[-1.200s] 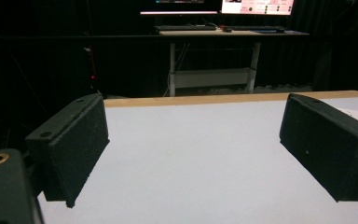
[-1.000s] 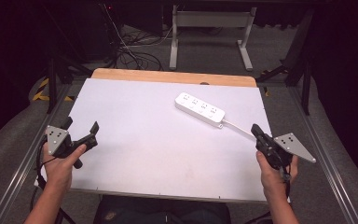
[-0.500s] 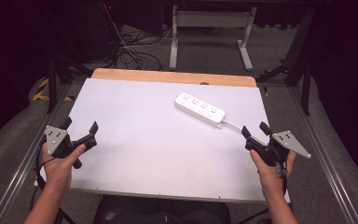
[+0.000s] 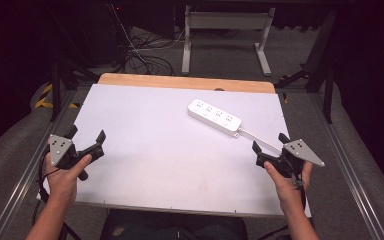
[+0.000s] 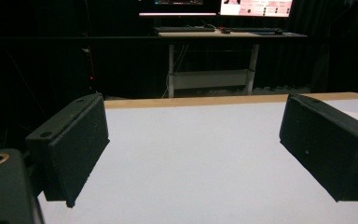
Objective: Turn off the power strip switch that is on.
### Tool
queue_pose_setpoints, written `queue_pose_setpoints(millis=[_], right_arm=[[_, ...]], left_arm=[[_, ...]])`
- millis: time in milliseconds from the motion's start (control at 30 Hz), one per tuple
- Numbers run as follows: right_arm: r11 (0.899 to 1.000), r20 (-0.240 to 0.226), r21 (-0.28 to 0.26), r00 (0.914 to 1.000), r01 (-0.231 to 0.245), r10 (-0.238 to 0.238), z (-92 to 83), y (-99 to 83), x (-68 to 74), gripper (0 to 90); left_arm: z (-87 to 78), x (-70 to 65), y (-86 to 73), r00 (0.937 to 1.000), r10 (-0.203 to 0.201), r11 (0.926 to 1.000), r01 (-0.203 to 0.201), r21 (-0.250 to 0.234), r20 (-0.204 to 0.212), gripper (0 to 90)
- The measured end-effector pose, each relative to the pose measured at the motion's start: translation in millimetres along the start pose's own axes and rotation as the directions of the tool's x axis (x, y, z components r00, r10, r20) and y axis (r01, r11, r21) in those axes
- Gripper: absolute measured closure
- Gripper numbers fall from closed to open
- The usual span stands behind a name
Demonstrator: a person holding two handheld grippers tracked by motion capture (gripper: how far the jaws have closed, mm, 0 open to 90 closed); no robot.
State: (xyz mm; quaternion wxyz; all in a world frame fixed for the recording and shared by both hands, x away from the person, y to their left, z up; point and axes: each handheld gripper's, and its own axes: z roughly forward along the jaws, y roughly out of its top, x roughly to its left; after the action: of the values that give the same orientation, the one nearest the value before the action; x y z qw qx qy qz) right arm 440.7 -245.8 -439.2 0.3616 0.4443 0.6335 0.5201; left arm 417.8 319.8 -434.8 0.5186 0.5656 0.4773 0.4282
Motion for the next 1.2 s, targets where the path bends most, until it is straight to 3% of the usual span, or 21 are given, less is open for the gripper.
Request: queue_pose_setpoints(millis=[1200], right_arm=[[1.0, 0.0, 0.018, 1.0, -0.001, 0.001, -3.2, -2.7, 0.2, 7.1]], left_arm=[[-0.1, -1.5, 1.2, 0.9999, -0.004, 1.0, 0.004, -0.004, 0.01, 8.5]])
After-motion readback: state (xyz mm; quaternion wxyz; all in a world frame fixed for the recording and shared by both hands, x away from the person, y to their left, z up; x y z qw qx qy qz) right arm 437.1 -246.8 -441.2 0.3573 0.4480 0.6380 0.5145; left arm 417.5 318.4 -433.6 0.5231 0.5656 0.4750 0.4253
